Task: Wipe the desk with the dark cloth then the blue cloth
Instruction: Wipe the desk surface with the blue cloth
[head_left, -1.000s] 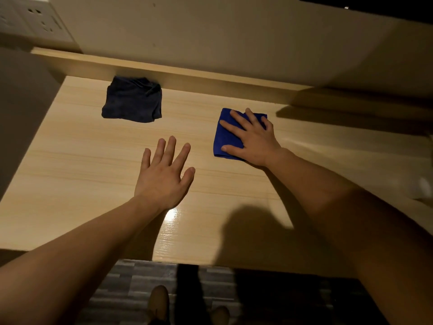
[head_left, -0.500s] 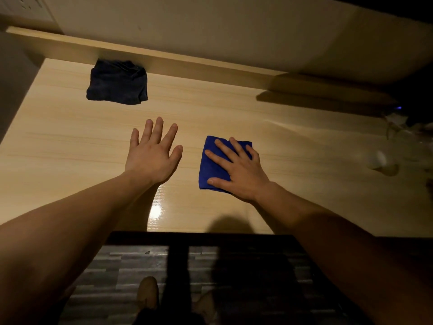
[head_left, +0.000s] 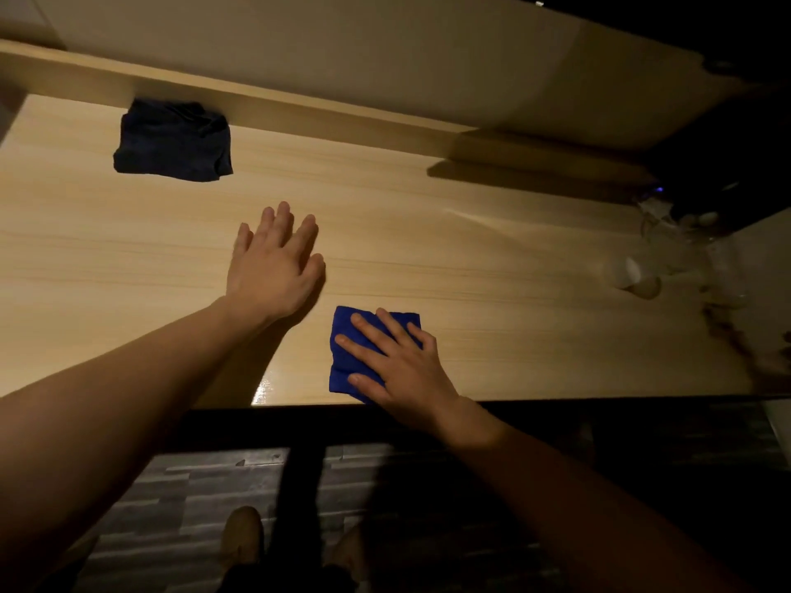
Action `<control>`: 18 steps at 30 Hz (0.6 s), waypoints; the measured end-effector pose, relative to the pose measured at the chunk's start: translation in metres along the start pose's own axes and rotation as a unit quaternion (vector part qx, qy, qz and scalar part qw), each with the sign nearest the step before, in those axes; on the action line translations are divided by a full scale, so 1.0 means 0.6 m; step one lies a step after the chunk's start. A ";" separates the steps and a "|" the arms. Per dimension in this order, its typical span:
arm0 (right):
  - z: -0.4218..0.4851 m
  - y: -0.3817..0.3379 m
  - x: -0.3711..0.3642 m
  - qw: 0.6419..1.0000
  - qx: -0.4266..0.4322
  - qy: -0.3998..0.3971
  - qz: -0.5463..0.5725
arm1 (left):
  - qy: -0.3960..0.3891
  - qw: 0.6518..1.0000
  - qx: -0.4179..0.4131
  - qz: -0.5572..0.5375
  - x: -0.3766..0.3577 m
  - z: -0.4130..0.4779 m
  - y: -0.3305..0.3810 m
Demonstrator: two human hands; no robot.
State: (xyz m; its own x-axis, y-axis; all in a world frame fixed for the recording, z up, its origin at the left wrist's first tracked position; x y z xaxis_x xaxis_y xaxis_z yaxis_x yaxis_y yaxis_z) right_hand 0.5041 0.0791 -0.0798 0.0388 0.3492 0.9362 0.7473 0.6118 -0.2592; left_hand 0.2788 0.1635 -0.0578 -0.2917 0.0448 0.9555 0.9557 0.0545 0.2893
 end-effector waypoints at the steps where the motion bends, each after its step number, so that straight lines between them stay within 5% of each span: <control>1: -0.004 -0.002 -0.002 1.000 -0.001 -0.004 0.005 | -0.003 1.000 -0.006 -0.016 -0.004 0.000 0.020; 6: -0.034 -0.016 0.006 0.998 0.024 0.006 0.065 | -0.039 0.999 0.003 -0.009 -0.048 -0.001 0.060; 11: -0.034 0.005 0.054 0.969 0.036 0.054 0.237 | -0.032 0.999 0.016 0.014 -0.062 0.003 0.055; 18: 0.150 0.169 0.183 0.973 -0.063 0.139 0.171 | -0.031 0.999 0.018 0.032 -0.066 0.007 0.056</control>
State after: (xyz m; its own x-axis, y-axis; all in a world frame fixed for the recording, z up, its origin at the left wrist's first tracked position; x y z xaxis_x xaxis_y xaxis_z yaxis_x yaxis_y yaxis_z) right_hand 0.5245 0.2438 -0.0246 0.4641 0.3004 0.8333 0.7345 0.3954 -0.5516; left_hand 0.3221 0.1675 -0.0862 -0.2334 0.1117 0.9659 0.9707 0.0855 0.2246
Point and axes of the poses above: each hand's wrist, its own z-axis towards the middle knuckle, its own x-axis out of the back of the hand, y = z × x, the point moved 6 cm from there along z, towards the middle knuckle, and after that the axes turned 1 degree about x, right-handed, at the moved point
